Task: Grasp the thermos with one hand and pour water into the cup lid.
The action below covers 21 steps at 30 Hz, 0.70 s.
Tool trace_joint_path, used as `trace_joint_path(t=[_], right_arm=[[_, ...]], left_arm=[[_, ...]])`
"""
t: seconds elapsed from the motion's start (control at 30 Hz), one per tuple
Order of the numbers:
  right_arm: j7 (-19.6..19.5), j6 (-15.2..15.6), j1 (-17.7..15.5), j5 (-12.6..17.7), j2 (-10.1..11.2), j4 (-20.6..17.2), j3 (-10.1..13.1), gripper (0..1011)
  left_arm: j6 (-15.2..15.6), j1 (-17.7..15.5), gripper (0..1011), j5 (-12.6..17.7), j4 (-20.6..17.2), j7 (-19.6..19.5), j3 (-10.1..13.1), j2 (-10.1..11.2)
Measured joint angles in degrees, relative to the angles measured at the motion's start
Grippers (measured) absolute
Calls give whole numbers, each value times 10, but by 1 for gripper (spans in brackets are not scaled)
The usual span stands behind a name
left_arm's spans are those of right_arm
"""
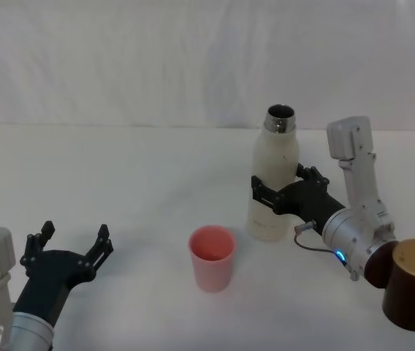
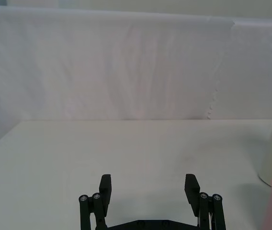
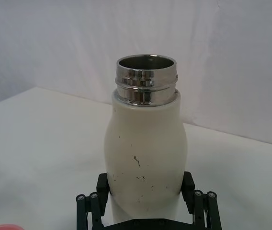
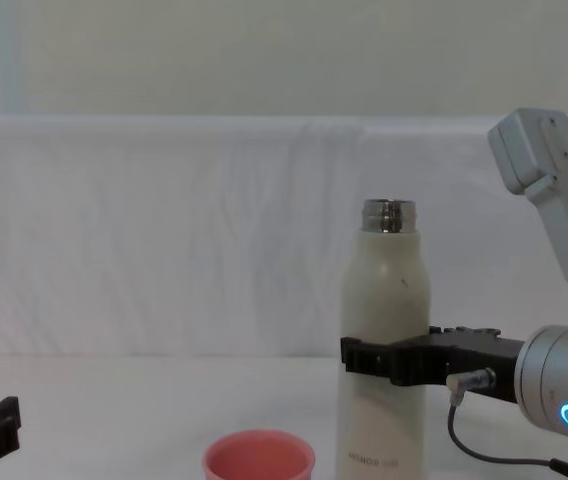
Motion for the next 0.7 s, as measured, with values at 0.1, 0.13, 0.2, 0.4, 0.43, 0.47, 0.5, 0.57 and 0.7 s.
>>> trace_joint_path(t=[0.1,0.13,0.2,0.4,0.43,0.47,0.5,0.57,0.7], right_arm=[[-2,-2,1,2,4,0,-4,946],[-2,-3,1,2,5,0,-5,946],[-3,-5,1,3,9,0,-8,946],[-2,-9,2,5,13,0,-10,946],[-2,-9,2,5,12,0,-10,946],[-2,-9,2,5,12,0,-10,946],[-2,-9,2,5,12,0,-9,946],[-2,-9,2,5,12,0,-9,946],[-2,-9,2,5,11,-1,-8,1001]], left_arm=[[0,0,1001,0,0,0,0,0],[0,0,1001,0,0,0,0,0],[0,0,1001,0,0,0,0,0],[0,0,1001,0,0,0,0,0],[0,0,1001,0,0,0,0,0],[0,0,1001,0,0,0,0,0],[0,0,1001,0,0,0,0,0],[0,0,1001,0,0,0,0,0],[0,0,1001,0,0,0,0,0]])
